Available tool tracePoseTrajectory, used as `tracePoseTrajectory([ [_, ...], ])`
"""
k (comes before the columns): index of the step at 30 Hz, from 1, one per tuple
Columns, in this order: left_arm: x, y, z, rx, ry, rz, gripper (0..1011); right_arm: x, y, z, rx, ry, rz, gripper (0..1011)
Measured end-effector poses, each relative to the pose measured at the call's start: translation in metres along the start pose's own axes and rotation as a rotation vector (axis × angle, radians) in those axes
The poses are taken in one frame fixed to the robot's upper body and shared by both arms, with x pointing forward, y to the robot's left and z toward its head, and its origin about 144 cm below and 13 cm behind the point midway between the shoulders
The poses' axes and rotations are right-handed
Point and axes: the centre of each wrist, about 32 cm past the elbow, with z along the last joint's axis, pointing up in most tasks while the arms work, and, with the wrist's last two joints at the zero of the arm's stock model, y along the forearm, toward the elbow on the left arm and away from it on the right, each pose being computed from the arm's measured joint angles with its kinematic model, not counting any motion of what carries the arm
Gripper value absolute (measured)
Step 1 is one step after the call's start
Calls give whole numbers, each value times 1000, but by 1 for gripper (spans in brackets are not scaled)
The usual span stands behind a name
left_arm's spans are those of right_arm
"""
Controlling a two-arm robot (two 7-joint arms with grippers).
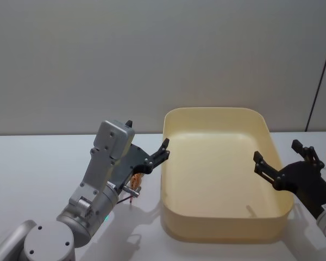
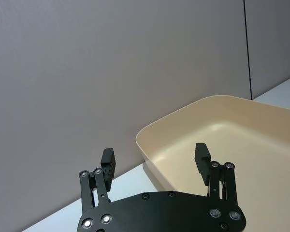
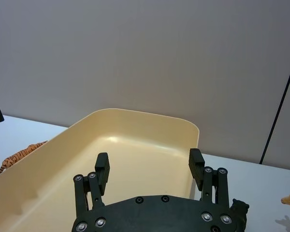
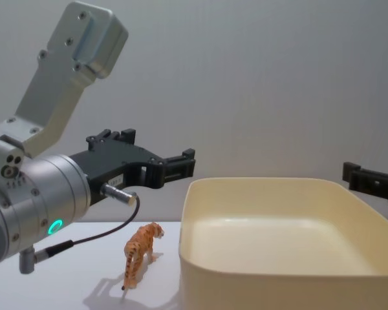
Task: Pick up the toy alternately with two hands and place it into the central storage box.
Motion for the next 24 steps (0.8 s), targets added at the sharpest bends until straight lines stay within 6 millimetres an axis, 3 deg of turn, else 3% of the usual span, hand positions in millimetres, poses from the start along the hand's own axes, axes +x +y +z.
tracePoseTrajectory([
  [13, 0, 0, 0, 0, 0, 0, 1002, 11, -10, 3, -6, -9, -33, 1000],
  [24, 0, 0, 0, 0, 0, 0, 1001, 26, -30, 7, -29, -10, -149, 1001],
])
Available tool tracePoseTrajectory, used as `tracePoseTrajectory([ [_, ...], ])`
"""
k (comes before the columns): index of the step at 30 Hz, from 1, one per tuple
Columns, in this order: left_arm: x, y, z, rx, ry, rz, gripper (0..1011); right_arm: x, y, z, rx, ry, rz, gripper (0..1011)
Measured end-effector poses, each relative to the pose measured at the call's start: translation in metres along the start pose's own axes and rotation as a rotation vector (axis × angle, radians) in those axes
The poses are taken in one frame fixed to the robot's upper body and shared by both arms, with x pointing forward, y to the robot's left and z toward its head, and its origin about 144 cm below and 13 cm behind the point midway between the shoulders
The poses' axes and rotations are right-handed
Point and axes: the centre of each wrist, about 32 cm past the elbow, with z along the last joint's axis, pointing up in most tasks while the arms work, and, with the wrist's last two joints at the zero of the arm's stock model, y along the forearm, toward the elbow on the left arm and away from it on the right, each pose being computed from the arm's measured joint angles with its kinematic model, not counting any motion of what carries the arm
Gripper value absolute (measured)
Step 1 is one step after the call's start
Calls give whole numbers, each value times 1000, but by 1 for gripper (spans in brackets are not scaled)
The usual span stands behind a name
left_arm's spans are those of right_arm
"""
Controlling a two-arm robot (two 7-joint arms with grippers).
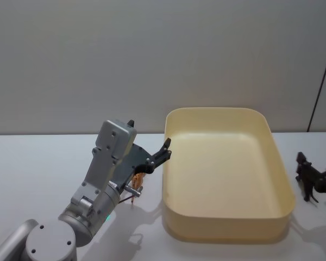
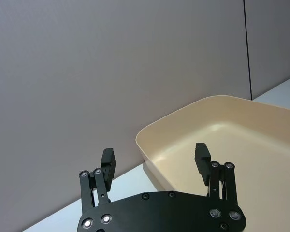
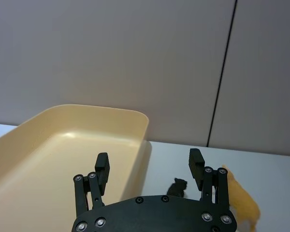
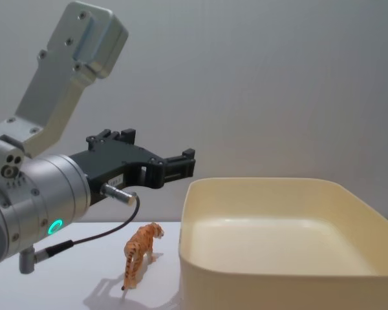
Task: Pick up the toy alternately with two hands and place it into the central storage box.
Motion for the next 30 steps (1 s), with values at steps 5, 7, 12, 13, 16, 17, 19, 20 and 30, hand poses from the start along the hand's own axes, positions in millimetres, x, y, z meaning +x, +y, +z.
tracePoseTrajectory([
  [5, 0, 0, 0, 0, 0, 0, 1001, 5, -3, -1, -29, 6, -31, 1001],
  [7, 0, 0, 0, 0, 0, 0, 1001, 6, -3, -1, -47, 10, -38, 1001],
  [12, 0, 0, 0, 0, 0, 0, 1002, 9, 2, -5, -97, 16, -47, 1000],
  [13, 0, 0, 0, 0, 0, 0, 1002, 9, 2, -5, -97, 16, -47, 1000],
  [16, 0, 0, 0, 0, 0, 0, 1001, 10, 8, -8, -129, 16, -48, 1000],
  [17, 0, 0, 0, 0, 0, 0, 1001, 10, 10, -9, -134, 16, -49, 1001],
  [19, 0, 0, 0, 0, 0, 0, 1001, 10, 14, -11, -150, 12, -52, 1001],
  [20, 0, 0, 0, 0, 0, 0, 1001, 10, 15, -11, -155, 10, -54, 1001],
  [30, 0, 0, 0, 0, 0, 0, 1001, 12, 27, -22, -210, -4, -102, 1001],
])
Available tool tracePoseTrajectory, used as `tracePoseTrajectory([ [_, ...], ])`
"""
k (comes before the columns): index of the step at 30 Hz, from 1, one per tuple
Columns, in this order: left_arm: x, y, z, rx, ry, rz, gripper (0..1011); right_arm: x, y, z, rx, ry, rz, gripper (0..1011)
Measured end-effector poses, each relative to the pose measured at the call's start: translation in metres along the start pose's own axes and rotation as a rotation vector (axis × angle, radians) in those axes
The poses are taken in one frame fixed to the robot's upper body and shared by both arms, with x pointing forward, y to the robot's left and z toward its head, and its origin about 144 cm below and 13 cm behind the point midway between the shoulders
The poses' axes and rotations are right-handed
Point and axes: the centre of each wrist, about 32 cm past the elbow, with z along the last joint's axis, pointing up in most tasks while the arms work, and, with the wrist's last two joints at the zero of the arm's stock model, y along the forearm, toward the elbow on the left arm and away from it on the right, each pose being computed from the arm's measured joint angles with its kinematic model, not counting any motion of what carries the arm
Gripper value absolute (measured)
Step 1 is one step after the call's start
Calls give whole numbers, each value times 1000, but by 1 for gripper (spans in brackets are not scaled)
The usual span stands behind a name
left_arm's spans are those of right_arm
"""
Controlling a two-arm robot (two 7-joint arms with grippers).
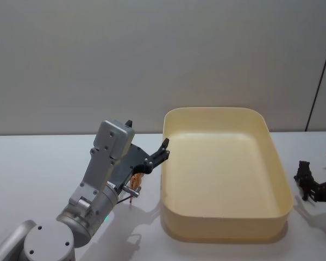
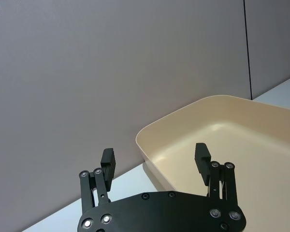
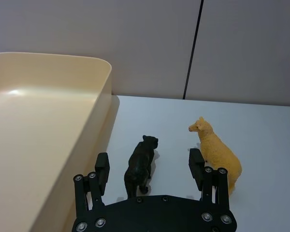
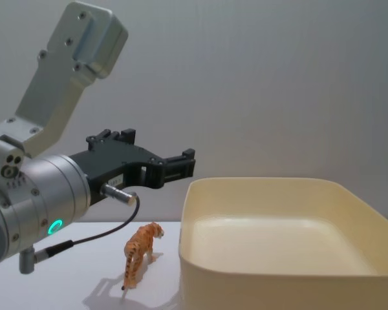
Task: Pick up the toy alternately with two hands and place it into the central storage box.
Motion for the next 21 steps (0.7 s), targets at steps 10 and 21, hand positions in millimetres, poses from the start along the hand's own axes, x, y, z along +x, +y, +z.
tracePoseTrajectory([
  [10, 0, 0, 0, 0, 0, 0, 1001, -3, 14, -8, -42, -12, -16, 1001],
  [21, 0, 0, 0, 0, 0, 0, 1001, -14, 38, -14, -71, -30, 11, 1000],
])
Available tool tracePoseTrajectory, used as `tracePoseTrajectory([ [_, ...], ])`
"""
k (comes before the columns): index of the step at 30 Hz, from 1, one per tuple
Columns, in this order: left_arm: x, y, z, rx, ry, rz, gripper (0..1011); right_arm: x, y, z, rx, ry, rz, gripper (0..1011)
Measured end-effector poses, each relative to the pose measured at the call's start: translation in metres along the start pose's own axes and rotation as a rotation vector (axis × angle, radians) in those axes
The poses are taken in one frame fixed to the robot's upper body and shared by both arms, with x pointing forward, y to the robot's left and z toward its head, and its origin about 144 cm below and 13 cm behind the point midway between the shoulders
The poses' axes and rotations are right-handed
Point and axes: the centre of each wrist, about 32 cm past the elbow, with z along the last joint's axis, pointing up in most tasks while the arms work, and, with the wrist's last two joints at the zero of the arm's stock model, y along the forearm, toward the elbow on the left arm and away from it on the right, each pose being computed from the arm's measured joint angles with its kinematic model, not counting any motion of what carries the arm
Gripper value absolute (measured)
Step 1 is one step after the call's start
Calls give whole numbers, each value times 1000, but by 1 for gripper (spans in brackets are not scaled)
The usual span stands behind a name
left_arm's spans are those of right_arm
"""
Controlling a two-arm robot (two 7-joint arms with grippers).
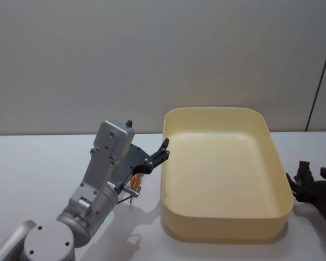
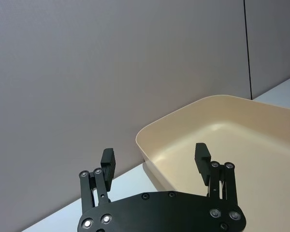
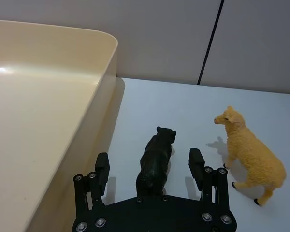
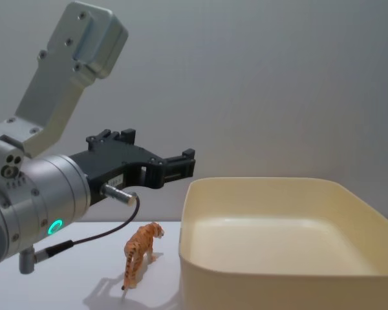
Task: Pick up the toy alternately with two hands and place it into the central storage box.
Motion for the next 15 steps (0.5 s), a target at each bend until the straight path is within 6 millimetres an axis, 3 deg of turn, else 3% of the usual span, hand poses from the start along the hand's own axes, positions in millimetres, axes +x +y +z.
tracePoseTrajectory([
  [9, 0, 0, 0, 0, 0, 0, 1001, -7, 15, -3, -27, -20, -15, 962],
  [14, 0, 0, 0, 0, 0, 0, 1001, -10, 20, -4, -36, -28, -22, 863],
  [15, 0, 0, 0, 0, 0, 0, 1001, -10, 20, -4, -36, -28, -22, 794],
])
